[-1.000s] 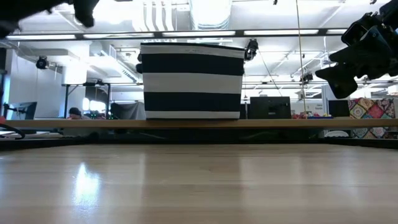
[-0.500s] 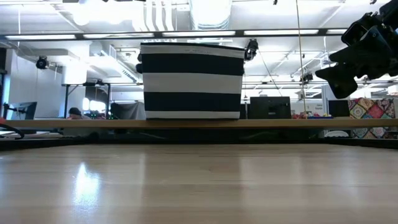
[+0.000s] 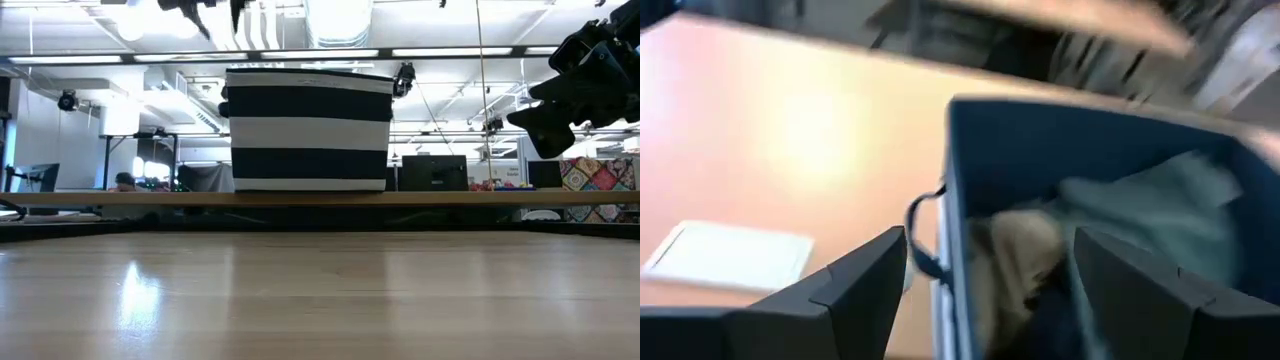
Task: Fold Laundry from Bin
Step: Fold the brown shorts from the blue laundry basket
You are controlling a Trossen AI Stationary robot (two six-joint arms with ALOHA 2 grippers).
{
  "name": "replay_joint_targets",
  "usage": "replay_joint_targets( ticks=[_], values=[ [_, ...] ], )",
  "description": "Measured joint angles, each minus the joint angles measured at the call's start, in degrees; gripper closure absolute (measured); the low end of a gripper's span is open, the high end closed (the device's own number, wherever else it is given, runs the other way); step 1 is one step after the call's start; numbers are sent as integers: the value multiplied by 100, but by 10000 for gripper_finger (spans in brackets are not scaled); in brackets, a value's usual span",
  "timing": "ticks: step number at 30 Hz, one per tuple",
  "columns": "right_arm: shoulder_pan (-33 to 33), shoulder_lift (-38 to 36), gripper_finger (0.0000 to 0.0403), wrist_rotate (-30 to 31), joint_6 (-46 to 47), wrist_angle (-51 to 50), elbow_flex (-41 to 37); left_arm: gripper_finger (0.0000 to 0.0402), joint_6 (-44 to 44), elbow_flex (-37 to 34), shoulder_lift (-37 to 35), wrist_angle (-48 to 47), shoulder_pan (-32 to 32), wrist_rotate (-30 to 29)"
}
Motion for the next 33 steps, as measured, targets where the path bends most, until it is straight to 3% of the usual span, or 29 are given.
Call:
replay_joint_targets(
  ticks=[8,13,19,26,33],
  values=[
    [-2,0,197,-2,0,0,2,130,-128,1441,1432,-1320,922,933],
    [-1,0,197,-1,0,0,1,145,-153,1268,1714,-1341,1196,1401],
    [-1,0,197,0,0,0,1,221,-21,1214,1972,-1515,1239,1611],
    [0,0,197,-1,0,0,2,384,298,1212,1959,-1509,993,1432],
    [-1,0,197,0,0,0,1,398,627,1208,1896,-1764,438,1218]
  ],
)
